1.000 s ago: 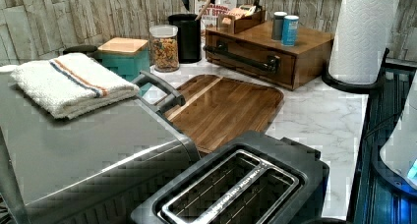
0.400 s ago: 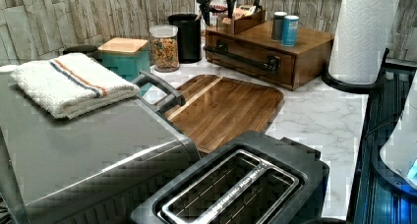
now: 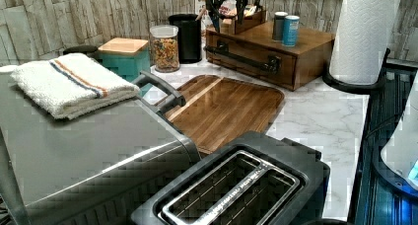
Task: Open the drawer.
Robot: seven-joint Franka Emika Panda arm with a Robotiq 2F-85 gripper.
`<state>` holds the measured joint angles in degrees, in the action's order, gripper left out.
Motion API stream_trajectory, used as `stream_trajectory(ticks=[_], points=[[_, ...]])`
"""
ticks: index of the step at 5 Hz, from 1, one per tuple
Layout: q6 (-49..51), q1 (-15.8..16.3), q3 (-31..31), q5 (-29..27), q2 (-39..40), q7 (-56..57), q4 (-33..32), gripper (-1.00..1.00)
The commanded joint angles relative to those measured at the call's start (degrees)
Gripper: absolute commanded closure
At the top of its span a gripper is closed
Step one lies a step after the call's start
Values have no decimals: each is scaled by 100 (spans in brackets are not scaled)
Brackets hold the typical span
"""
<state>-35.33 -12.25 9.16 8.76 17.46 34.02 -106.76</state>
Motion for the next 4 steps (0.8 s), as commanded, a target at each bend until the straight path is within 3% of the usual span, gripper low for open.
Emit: stream_trajectory(ticks=[1,2,4], points=[[-650,74,-209,-152,-143,98,-244,-100],[-459,258,26,-210,-84,-83,-215,-100],[-802,211,-92,-102,159,-584,-405,-100]])
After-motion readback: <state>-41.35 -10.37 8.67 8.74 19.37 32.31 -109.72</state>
